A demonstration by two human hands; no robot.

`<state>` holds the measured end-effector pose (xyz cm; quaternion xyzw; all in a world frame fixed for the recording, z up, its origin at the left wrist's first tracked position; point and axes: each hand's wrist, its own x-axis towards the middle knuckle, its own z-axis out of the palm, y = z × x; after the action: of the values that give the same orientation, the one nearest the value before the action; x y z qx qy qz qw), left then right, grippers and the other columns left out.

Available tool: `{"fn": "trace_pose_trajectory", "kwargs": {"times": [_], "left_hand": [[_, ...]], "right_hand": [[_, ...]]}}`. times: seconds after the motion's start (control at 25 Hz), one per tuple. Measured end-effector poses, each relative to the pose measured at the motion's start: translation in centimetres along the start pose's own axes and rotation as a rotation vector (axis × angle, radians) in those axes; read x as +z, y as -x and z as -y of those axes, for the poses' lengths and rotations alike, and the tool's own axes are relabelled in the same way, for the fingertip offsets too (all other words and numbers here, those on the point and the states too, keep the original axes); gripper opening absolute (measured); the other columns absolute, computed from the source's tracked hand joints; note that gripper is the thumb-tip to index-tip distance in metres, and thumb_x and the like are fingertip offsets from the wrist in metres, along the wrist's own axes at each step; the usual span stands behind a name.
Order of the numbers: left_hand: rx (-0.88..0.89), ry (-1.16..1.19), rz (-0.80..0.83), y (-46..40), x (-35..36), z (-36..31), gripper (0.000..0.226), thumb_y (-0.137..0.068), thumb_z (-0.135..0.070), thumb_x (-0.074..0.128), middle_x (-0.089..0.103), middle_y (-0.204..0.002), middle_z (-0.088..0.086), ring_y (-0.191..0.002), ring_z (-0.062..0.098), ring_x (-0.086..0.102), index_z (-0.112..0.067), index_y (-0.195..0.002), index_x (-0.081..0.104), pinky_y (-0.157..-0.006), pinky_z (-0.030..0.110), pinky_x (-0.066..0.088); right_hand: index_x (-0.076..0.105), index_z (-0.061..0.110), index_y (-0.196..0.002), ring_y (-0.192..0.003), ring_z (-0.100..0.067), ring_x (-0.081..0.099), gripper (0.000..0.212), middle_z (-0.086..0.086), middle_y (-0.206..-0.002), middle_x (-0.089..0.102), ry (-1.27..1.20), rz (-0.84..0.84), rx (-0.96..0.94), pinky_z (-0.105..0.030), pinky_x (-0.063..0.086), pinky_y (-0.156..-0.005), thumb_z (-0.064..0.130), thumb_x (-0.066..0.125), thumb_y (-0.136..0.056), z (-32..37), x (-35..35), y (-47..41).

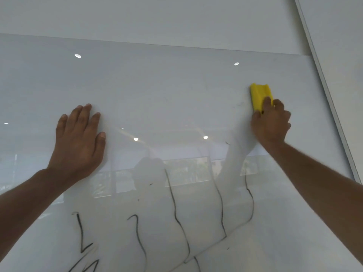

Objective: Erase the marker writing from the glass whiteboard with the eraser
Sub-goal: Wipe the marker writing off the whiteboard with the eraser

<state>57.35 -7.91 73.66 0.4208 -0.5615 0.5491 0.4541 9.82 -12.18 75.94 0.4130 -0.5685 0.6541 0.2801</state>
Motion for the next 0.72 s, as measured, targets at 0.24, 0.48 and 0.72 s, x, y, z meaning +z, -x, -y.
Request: {"fn": "trace_pose_trajectory", "kwargs": {"times": [0.24,0.48,0.72], "left_hand": [[0.01,-0.012,-0.033,-0.1,0.5,0.5,0.059,-0.1,-0.035,0.031,0.033,-0.161,0.025,-0.15,0.044,0.027,0.001,-0.145,0.045,-0.123,0.041,0.006],[0.009,-0.01,-0.037,0.0,0.2,0.4,0.058,-0.1,-0.034,0.032,0.035,-0.16,0.026,-0.149,0.045,0.029,0.001,-0.144,0.046,-0.123,0.042,0.009],[-0.023,-0.011,-0.015,0.3,0.0,-0.2,0.059,-0.1,-0.032,0.032,0.036,-0.16,0.027,-0.149,0.045,0.03,0.004,-0.145,0.047,-0.123,0.06,0.02]], "right_hand": [[0.045,0.023,-0.147,-0.115,-0.036,0.054,0.049,-0.011,-0.151,0.048,-0.046,0.129,-1.226,-0.04,0.045,-0.077,0.033,0.045,-0.099,-1.5,0.8,14.4],[0.044,0.017,-0.15,-0.123,-0.045,0.048,0.056,-0.016,-0.155,0.04,-0.017,-0.008,-0.384,-0.053,0.047,-0.094,0.032,0.049,-0.096,1.1,0.6,1.3],[0.034,0.022,-0.154,-0.133,-0.041,0.039,0.058,-0.011,-0.16,0.03,-0.044,0.045,-0.494,-0.051,0.041,-0.1,0.032,0.05,-0.098,13.1,0.9,-1.5]]}}
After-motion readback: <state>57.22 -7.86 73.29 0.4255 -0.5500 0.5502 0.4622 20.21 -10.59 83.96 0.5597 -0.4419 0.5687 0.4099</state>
